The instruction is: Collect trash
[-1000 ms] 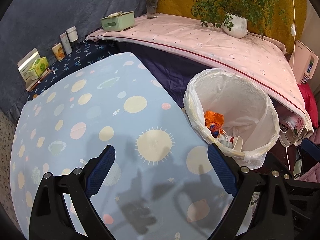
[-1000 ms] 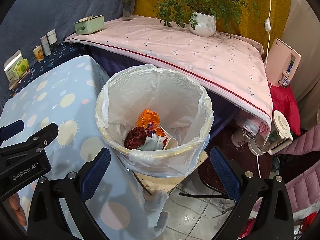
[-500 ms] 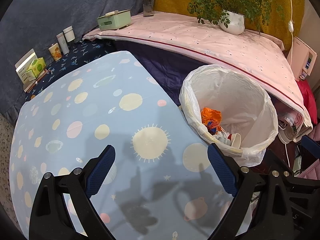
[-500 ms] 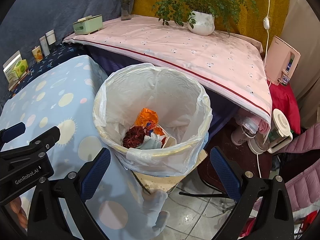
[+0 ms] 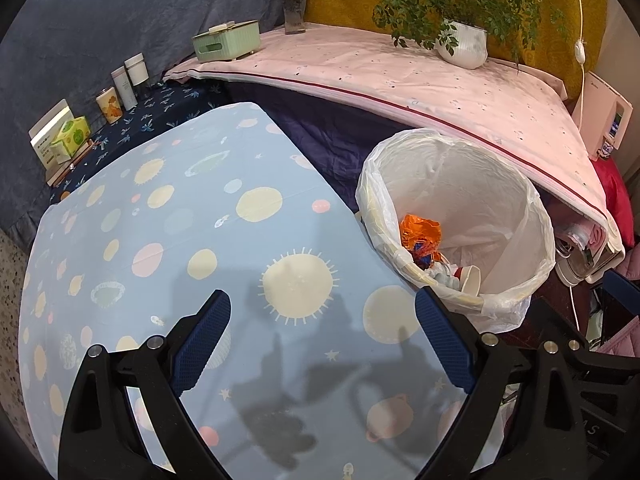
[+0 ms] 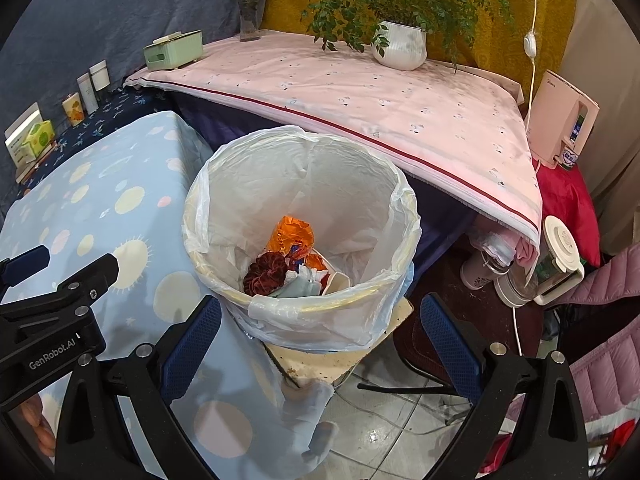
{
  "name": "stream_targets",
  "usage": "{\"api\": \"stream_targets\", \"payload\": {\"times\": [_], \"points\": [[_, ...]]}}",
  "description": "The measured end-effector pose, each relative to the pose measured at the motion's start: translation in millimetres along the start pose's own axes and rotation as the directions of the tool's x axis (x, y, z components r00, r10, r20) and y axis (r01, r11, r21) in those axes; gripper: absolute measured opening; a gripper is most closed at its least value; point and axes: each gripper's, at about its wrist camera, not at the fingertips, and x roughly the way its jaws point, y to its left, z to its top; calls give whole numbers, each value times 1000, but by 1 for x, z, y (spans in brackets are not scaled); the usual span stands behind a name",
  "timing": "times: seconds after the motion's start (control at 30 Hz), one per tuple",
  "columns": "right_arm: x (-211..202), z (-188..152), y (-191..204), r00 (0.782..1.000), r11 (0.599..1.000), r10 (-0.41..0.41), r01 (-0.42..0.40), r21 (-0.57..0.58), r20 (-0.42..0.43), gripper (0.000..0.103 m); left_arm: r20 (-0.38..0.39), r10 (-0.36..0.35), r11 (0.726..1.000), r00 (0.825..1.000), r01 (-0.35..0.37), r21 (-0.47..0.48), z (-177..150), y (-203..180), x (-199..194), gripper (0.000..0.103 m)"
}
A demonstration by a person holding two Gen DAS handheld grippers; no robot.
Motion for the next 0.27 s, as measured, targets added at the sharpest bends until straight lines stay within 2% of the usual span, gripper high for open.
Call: {"api": "stream_targets", "payload": {"times": [0.27], "points": [[0,-1,-3,1000,1000,-3,3,7,0,96,-11,-16,1000,1000,16,16,-1,-3,5,89]]}}
